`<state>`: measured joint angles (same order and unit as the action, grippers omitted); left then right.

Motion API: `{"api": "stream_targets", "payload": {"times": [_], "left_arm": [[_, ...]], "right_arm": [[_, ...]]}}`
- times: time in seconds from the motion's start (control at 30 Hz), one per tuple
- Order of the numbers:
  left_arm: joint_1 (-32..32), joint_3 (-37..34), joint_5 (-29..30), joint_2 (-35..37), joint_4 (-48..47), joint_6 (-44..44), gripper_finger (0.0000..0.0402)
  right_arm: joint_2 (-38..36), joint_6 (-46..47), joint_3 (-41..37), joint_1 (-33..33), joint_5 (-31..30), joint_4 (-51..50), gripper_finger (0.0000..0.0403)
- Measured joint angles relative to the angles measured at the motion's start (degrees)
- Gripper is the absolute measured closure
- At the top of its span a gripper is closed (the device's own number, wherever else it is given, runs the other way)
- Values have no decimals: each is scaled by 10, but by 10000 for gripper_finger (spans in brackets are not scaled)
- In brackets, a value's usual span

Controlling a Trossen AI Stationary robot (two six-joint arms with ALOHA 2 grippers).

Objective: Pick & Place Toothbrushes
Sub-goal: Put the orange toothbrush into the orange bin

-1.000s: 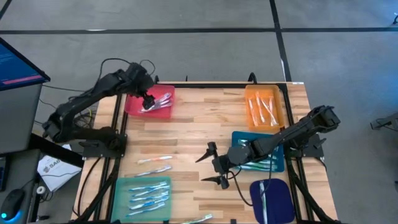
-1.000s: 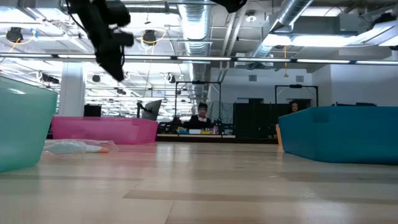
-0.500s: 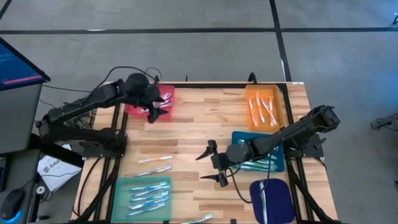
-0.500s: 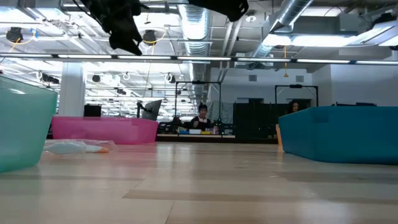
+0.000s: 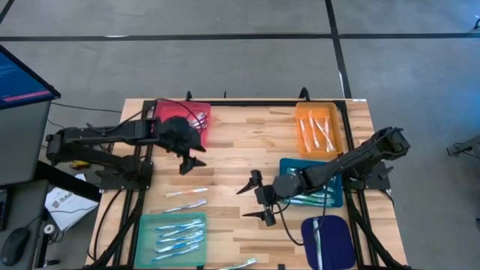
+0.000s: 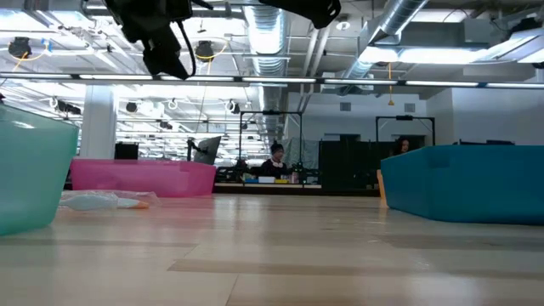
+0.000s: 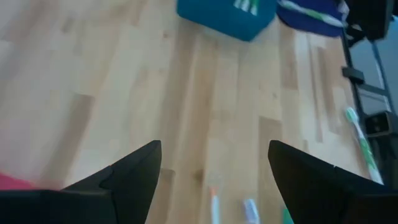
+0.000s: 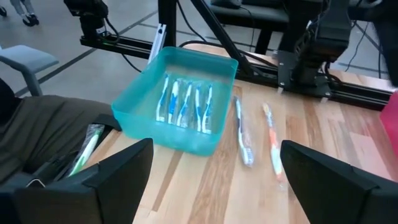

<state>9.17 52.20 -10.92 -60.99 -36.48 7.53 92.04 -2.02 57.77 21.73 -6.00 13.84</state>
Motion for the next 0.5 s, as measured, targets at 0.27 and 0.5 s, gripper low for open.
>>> {"api": "stream_targets", "payload": {"times": [0.27,0.5], "left_arm": [[-66,-39,7,0,29,51,112],[-124,-79,16,0,19,112,112]], "right_arm": [[1,0,0,0,0,3,57],[1,1,0,0,0,3,57]]}}
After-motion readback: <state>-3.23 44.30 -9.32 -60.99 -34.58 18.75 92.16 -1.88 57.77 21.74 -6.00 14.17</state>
